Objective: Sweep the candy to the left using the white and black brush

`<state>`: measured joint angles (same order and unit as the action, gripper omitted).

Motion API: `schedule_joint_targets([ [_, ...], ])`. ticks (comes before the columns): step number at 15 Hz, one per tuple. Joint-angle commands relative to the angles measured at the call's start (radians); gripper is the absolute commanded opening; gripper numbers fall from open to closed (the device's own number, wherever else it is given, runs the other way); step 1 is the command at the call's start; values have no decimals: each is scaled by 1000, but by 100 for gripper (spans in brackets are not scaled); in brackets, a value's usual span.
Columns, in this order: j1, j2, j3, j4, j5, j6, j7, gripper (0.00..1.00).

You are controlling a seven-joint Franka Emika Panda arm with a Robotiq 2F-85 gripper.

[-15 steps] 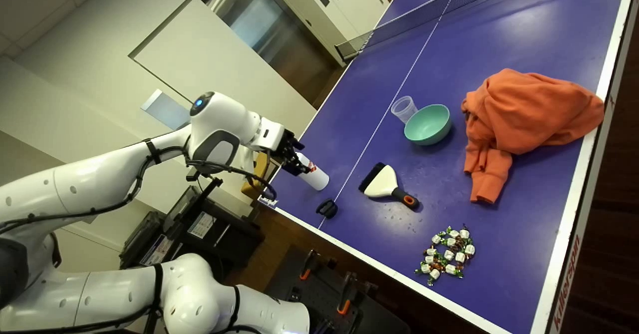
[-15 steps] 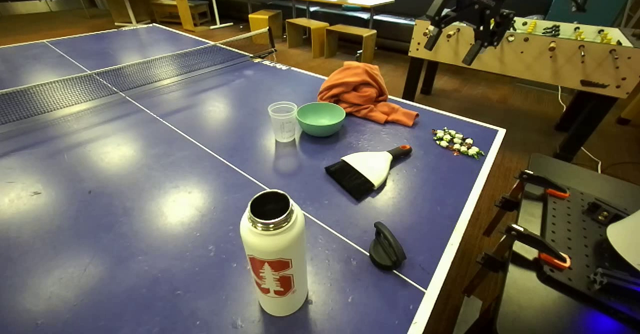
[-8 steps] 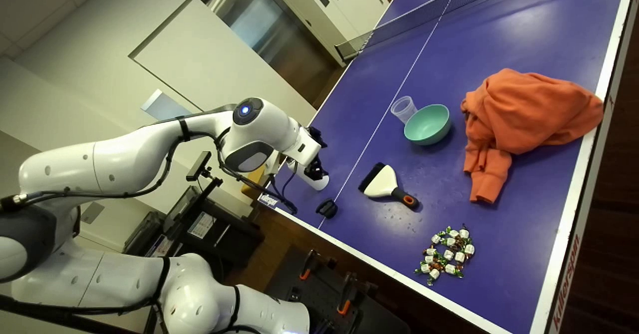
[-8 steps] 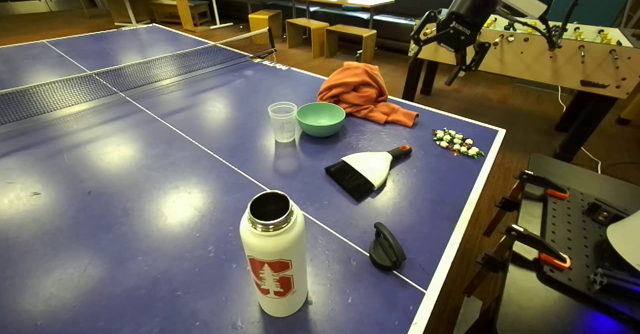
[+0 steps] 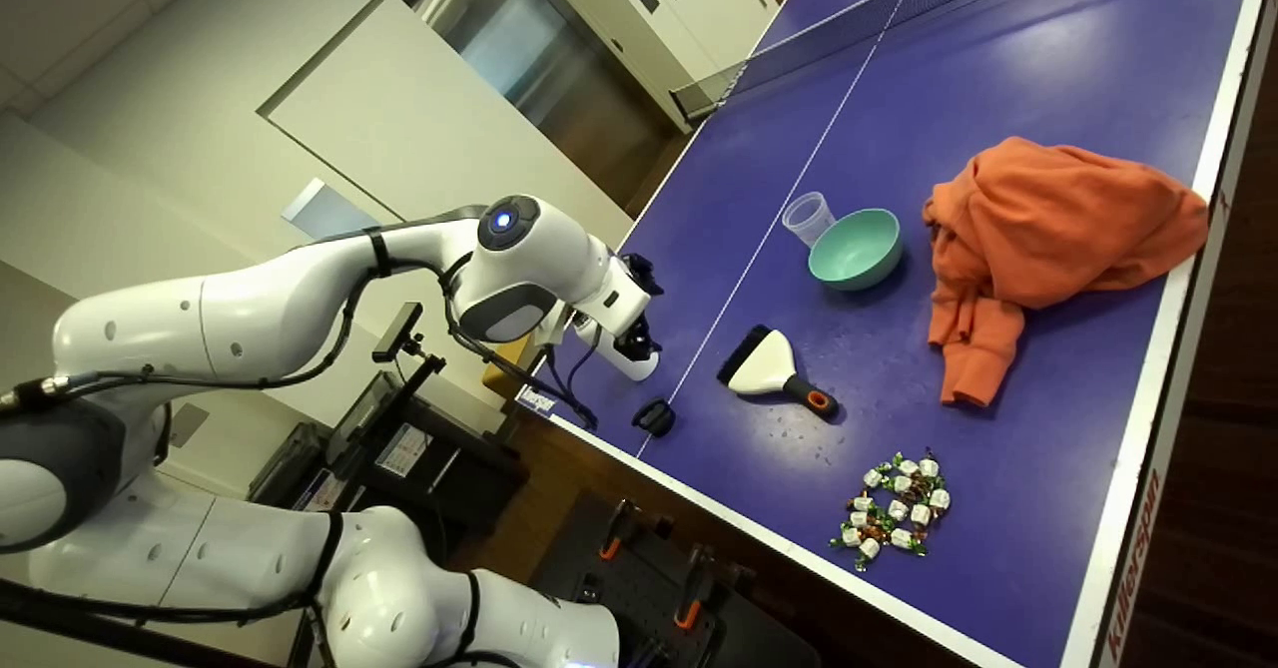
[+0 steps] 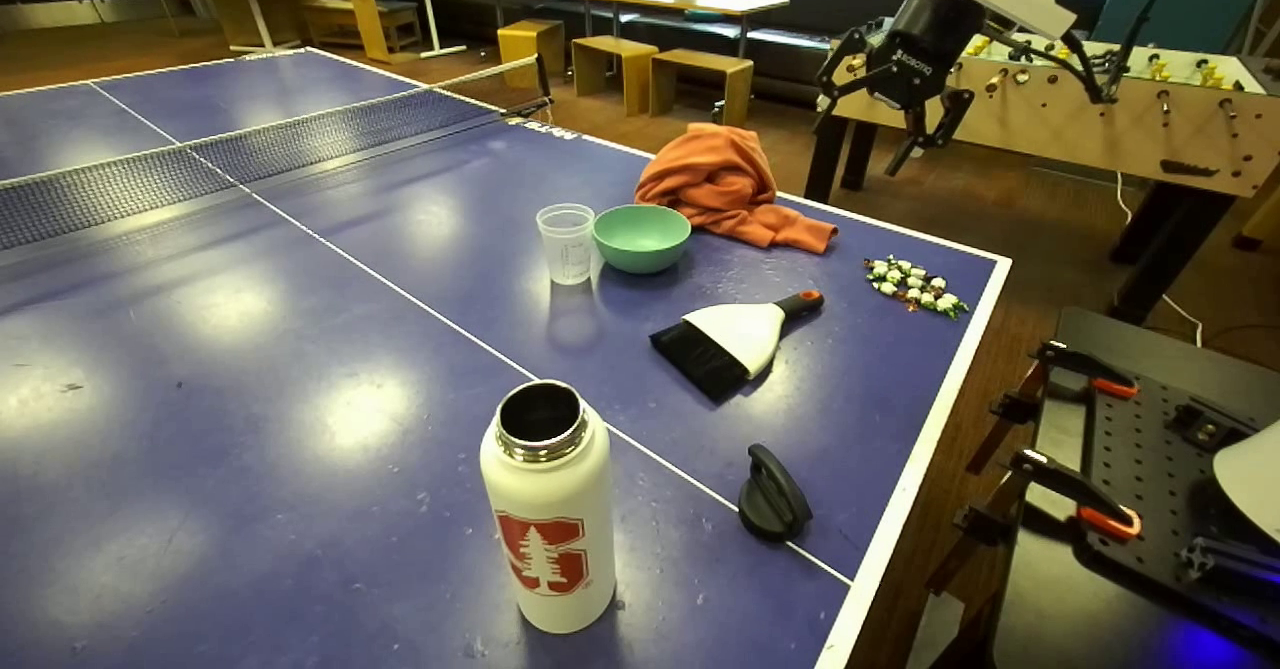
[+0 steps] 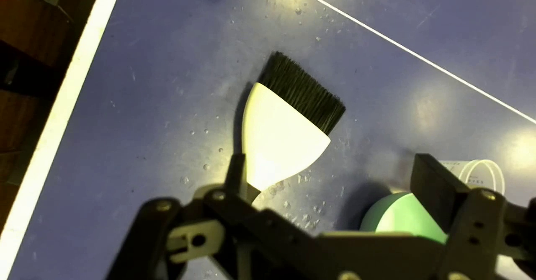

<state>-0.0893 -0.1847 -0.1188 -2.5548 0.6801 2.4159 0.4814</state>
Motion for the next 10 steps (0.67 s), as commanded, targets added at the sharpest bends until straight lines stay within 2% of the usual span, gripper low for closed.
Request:
schedule_joint_targets([
  [1,-42,109,-30,72,64,-42,62,100],
  [5,-82,230,-81,133,224,-104,15,100],
  [8,-119,322,-105,178,376,-186,-22,100],
  [10,-142,391,-115,207,438,-252,-19,100],
])
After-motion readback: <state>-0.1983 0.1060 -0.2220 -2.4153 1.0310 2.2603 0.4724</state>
